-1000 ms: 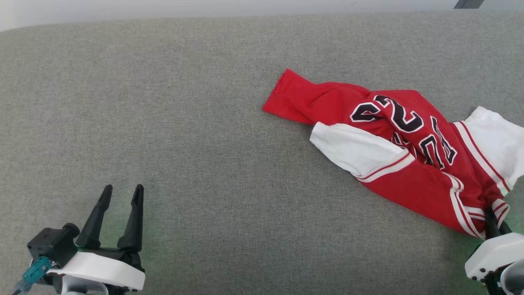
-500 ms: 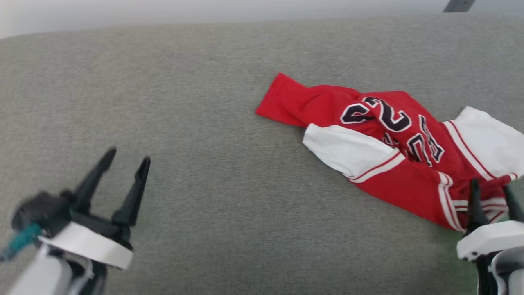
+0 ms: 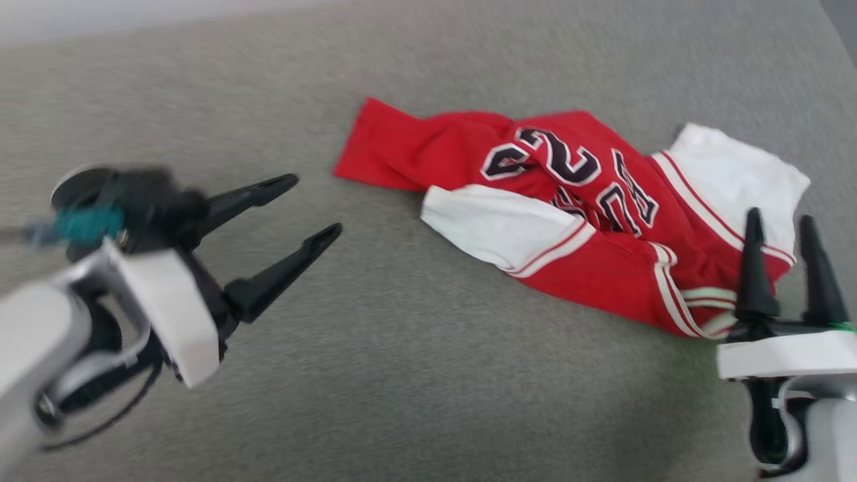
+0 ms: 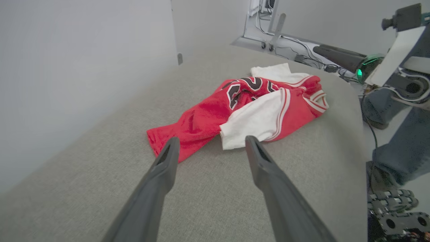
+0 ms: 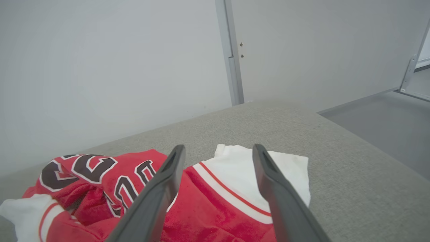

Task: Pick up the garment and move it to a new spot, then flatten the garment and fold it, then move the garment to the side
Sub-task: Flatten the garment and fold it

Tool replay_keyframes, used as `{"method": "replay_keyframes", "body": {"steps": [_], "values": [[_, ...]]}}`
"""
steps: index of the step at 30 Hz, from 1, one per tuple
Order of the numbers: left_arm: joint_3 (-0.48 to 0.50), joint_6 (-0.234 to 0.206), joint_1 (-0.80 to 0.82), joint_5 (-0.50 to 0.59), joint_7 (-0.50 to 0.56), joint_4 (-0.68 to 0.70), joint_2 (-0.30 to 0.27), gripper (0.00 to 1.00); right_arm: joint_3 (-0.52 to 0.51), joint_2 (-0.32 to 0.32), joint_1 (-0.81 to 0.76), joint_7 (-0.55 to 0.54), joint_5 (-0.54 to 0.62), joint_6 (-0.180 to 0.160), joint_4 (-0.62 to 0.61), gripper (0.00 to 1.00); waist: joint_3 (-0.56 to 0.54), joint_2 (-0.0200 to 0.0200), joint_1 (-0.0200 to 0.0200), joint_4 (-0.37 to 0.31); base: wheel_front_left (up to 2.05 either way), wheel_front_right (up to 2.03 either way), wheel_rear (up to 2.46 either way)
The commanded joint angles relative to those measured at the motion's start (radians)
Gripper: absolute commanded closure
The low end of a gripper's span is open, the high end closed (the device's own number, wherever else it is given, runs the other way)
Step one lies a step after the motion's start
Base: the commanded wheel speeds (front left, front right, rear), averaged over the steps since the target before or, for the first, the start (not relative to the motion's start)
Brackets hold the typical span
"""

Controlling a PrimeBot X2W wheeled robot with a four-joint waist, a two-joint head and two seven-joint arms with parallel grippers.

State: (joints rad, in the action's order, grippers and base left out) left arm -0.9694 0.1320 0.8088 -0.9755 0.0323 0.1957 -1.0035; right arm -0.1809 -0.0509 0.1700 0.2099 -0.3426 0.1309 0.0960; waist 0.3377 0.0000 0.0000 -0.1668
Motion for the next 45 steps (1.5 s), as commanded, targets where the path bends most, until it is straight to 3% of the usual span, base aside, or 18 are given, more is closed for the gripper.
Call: {"method": "replay_keyframes", "body": {"steps": [1,6,10,23,24,25,26,27,28,45], "values": [[-0.012,-0.003,0.036,-0.011,0.019,0.004,-0.008,0.0,0.007,0.0,0.011,0.009,-0.01,0.0,-0.002,0.0,0.06,0.0,0.0,-0.057,0.0,0.0,0.0],[-0.172,-0.003,0.283,-0.183,0.242,0.026,-0.026,0.0,0.087,0.0,0.025,0.046,-0.061,0.0,0.022,0.0,0.149,0.0,0.0,-0.127,0.0,0.0,0.0],[-0.254,-0.003,0.424,-0.258,0.368,0.022,-0.024,0.0,0.126,0.0,0.04,0.056,-0.102,0.0,0.039,0.0,0.203,0.0,0.0,-0.171,0.0,0.0,0.0],[-0.309,-0.003,0.502,-0.342,0.447,0.002,-0.021,0.0,0.152,0.0,0.038,0.057,-0.158,0.0,0.018,0.0,0.227,0.0,0.0,-0.242,0.0,0.0,0.0],[-0.31,-0.003,0.499,-0.344,0.451,0.005,-0.02,0.08,0.152,0.0,0.037,0.057,-0.16,0.0,0.017,0.0,0.227,0.0,0.0,-0.243,0.0,0.0,0.0],[-0.31,-0.003,0.495,-0.35,0.46,0.012,-0.019,0.51,0.151,0.0,0.037,0.057,-0.159,0.0,0.016,0.0,0.227,0.0,0.0,-0.244,0.0,0.0,0.0],[-0.311,-0.003,0.492,-0.356,0.468,0.022,-0.017,0.59,0.15,0.0,0.037,0.057,-0.158,0.0,0.016,0.0,0.228,0.0,0.0,-0.244,0.0,0.0,0.0],[-0.311,-0.003,0.489,-0.363,0.47,0.03,-0.016,0.91,0.148,0.0,0.037,0.057,-0.157,0.0,0.015,0.0,0.228,0.0,0.0,-0.244,0.0,0.0,0.0],[-0.311,-0.003,0.489,-0.371,0.472,0.034,-0.017,1.0,0.146,0.0,0.037,0.057,-0.157,0.0,0.014,0.0,0.229,0.0,0.0,-0.243,0.0,0.0,0.0],[-0.311,-0.003,0.454,-0.346,0.405,0.047,-0.001,0.99,0.128,0.0,0.083,0.057,-0.099,0.0,0.024,0.0,0.188,0.0,0.0,-0.138,0.0,0.0,0.0]]}}
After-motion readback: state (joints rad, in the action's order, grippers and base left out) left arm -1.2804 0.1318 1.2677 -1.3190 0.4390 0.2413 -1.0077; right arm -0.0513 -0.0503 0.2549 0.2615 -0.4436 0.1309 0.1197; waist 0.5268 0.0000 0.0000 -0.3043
